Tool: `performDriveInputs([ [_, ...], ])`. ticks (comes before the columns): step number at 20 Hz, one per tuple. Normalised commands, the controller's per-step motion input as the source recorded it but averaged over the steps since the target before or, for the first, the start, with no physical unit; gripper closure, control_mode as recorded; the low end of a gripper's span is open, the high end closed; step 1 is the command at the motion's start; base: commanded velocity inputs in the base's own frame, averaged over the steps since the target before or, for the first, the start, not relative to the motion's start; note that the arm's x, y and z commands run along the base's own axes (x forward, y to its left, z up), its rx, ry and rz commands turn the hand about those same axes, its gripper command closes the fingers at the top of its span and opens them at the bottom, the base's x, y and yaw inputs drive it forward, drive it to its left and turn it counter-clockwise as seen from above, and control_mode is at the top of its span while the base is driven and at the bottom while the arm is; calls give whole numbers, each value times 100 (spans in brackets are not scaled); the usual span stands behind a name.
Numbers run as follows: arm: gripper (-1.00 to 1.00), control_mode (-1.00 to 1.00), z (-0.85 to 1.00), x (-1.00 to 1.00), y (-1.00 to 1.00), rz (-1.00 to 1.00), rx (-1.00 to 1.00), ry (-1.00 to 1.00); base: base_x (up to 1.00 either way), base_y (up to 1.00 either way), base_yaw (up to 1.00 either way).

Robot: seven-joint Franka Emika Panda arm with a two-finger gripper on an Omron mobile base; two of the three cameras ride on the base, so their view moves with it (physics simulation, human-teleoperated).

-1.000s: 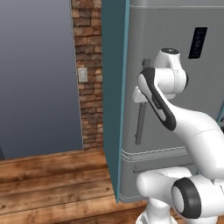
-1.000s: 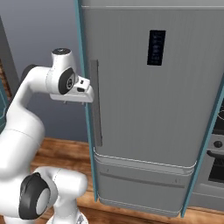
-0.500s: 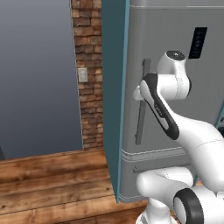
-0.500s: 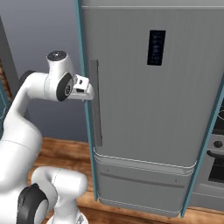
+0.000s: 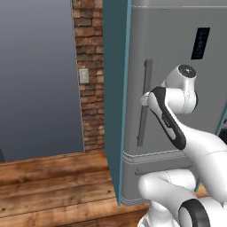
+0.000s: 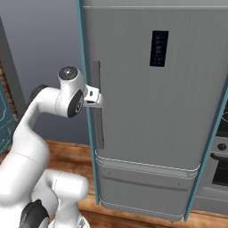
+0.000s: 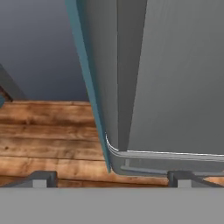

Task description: Retrieve the sausage and cheese from the fridge and place them on the cutting board on the counter.

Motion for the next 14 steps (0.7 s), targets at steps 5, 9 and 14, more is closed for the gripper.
performDriveInputs([
  [5, -100, -100, 0, 68, -4, 0, 0, 0, 0, 0, 0],
  [9, -100, -100, -7, 79, 1, -2, 0, 0, 0, 0, 0],
  [14, -100, -100, -11, 74, 0, -1, 0, 0, 0, 0, 0],
])
